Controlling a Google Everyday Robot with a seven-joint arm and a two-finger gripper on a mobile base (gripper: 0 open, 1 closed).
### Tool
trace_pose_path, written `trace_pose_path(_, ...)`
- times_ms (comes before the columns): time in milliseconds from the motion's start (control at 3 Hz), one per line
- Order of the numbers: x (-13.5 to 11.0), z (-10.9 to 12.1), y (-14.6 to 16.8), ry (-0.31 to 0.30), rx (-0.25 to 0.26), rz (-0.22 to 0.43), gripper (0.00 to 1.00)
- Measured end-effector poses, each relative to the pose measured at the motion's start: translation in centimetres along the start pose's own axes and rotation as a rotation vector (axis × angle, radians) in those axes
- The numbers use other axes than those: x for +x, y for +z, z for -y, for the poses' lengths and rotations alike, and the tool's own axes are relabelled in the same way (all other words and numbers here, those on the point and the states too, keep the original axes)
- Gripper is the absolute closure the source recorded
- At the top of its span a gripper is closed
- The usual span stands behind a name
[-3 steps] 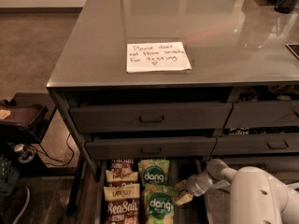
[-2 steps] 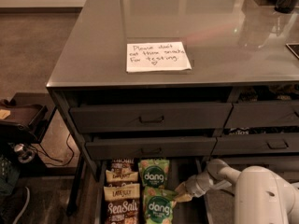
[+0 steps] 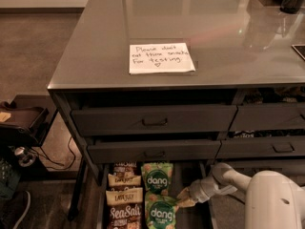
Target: Pick green rice chip bag from bottom drawer and place on counter
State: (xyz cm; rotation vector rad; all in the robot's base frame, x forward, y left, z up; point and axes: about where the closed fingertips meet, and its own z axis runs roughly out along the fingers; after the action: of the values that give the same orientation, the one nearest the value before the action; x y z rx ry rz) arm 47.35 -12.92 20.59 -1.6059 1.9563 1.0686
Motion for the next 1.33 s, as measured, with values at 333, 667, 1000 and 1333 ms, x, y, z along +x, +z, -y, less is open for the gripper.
trace_pose_path(333, -1.8, -0.9, -1.5, -0.058, 0.029, 0.016, 1.0)
trace_pose_path(667, -4.3, -2.1, -5.2, -0.175, 0.112, 0.023, 1.0)
trace_pose_path(1000, -8.5, -4.3, -10.8, -0.319, 0.231, 0.01, 1.0)
trace_pose_path(1333, -13.6, -6.9, -16.7, -0.449, 0.333, -0.025, 1.0)
